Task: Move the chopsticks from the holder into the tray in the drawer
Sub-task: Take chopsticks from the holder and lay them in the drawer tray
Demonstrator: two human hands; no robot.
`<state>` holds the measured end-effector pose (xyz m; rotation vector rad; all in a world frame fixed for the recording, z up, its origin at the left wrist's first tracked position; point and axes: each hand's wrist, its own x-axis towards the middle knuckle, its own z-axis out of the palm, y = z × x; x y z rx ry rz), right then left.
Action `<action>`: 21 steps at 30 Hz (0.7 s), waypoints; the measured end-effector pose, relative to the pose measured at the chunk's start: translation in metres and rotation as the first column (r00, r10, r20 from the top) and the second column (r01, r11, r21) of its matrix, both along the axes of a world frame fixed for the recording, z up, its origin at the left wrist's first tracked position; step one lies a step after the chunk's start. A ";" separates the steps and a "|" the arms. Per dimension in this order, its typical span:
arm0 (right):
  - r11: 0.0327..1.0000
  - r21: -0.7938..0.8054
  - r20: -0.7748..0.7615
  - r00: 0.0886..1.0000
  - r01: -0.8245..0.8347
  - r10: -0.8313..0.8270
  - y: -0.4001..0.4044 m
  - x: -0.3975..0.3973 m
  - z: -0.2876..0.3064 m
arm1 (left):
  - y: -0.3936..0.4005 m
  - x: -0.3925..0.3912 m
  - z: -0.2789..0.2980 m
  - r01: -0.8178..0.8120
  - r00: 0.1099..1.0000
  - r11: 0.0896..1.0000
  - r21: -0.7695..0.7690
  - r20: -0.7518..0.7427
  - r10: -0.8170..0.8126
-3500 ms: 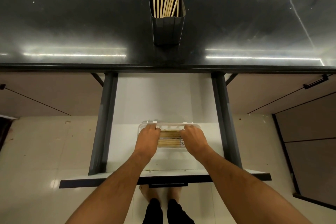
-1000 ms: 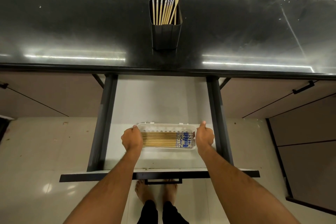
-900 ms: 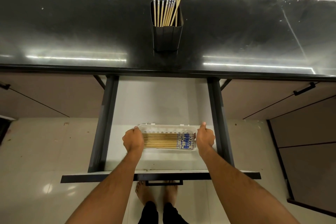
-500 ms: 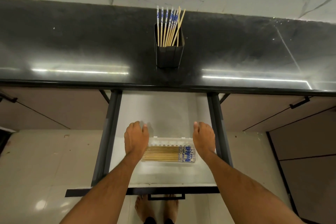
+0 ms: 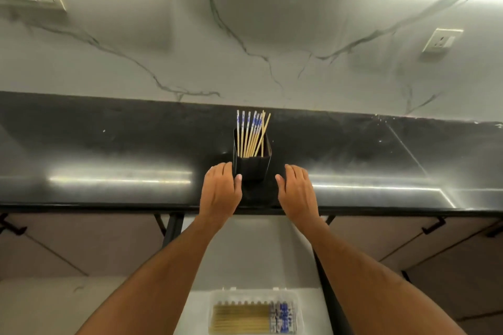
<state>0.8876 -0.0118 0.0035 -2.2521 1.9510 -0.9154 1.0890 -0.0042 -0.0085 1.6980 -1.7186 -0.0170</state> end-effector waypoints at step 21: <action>0.978 0.107 0.171 0.972 -0.180 0.160 -0.195 0.083 0.019 | -0.185 -0.012 0.022 -0.093 0.978 0.992 0.082 -0.180 0.106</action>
